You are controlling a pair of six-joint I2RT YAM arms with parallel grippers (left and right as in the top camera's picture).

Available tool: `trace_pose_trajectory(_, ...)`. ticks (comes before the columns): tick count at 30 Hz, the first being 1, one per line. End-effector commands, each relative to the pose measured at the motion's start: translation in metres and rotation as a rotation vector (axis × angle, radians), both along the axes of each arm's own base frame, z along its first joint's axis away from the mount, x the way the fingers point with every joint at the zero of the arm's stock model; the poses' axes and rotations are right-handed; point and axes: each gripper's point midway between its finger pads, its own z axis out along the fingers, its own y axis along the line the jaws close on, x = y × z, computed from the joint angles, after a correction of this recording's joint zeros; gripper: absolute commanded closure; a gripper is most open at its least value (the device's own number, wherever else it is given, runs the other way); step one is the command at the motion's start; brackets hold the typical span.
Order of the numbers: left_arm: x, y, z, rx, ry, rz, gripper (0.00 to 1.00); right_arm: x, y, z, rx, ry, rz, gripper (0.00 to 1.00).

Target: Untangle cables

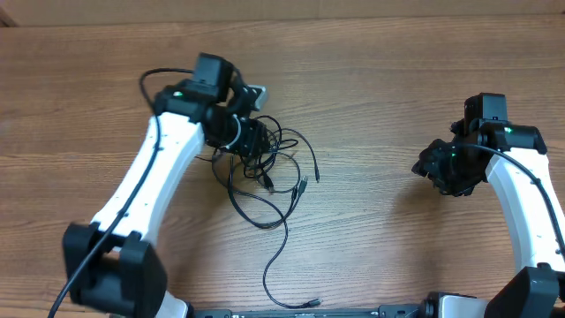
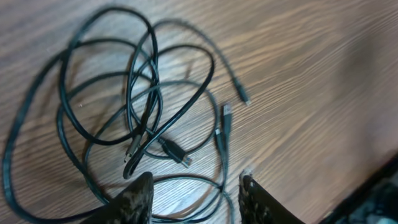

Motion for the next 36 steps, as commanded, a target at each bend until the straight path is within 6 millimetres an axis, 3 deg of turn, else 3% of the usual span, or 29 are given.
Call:
trace_pose_trajectory(1,-0.001,0.005,-0.032,0.136,0.042,0.003,0.55,0.006,0.001,0.007,0.001,-0.028,0.01,0.51)
trace_pose_trajectory(7,-0.001,0.009,-0.064,0.273,0.074,-0.02,0.55,0.006,0.001,0.007,0.001,-0.028,0.01,0.51)
trace_pose_trajectory(13,-0.004,0.005,-0.088,0.301,0.123,-0.039,0.59,0.006,0.001,0.007,0.001,-0.028,0.01,0.51)
trace_pose_trajectory(16,0.0,0.006,-0.09,0.307,0.112,-0.037,0.64,0.006,0.001,0.007,0.001,-0.028,0.01,0.51)
trace_pose_trajectory(22,0.009,0.011,-0.09,0.344,0.073,-0.016,0.62,0.006,0.001,0.007,0.001,-0.028,0.01,0.51)
trace_pose_trajectory(29,0.024,0.004,-0.09,0.319,0.016,-0.01,0.5,0.006,0.001,0.007,0.001,-0.028,0.01,0.51)
trace_pose_trajectory(36,0.018,-0.011,-0.107,0.246,0.082,-0.029,0.66,0.006,0.001,0.007,0.001,-0.027,0.01,0.51)
